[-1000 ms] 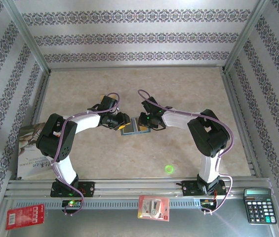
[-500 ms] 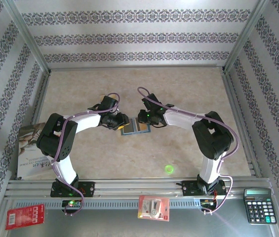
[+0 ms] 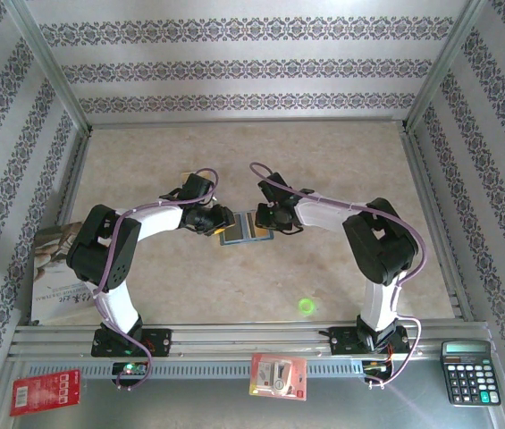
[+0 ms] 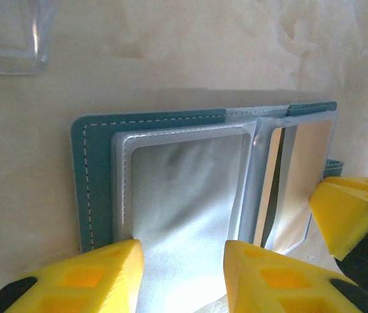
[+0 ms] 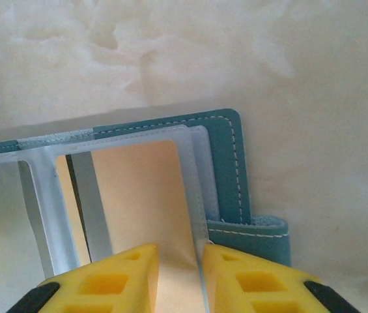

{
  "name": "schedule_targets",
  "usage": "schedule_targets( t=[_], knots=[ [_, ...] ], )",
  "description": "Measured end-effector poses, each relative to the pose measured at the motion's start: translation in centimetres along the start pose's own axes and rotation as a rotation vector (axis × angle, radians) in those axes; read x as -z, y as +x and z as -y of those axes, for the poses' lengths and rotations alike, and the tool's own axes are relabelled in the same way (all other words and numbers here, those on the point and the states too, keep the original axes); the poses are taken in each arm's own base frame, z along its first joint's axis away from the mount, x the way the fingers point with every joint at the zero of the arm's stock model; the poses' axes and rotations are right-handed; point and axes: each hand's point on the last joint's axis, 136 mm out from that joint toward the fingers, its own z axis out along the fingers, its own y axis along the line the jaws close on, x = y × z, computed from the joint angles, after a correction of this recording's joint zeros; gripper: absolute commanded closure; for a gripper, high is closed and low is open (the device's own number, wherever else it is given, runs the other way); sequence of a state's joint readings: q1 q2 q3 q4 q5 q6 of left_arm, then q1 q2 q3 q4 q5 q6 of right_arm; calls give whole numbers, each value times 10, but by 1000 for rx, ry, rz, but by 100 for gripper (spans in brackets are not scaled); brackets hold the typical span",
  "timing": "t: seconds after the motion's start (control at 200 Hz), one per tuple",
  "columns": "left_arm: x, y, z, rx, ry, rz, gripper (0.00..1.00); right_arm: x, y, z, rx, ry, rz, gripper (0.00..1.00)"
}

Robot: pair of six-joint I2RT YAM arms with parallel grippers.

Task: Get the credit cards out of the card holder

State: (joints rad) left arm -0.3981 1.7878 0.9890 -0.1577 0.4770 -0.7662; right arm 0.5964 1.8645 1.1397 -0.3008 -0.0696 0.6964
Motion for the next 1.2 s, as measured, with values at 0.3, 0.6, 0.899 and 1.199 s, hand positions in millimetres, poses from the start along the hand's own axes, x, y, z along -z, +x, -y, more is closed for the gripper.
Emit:
schedule_targets(
  t=[0.3, 0.6, 0.899, 1.199],
  knots=[
    [0, 0, 1, -7, -1, -2, 62, 5, -8, 21, -23, 66, 36, 71],
    [2, 0, 5, -16, -2, -19, 61, 34, -24, 36, -38, 119, 136, 70],
    [6, -3, 29, -20, 61, -24, 66, 56, -22, -5, 44, -16, 169, 73],
    [-1, 3, 44, -3, 94, -25, 78, 21, 2, -21, 82, -40, 57, 83]
  ],
)
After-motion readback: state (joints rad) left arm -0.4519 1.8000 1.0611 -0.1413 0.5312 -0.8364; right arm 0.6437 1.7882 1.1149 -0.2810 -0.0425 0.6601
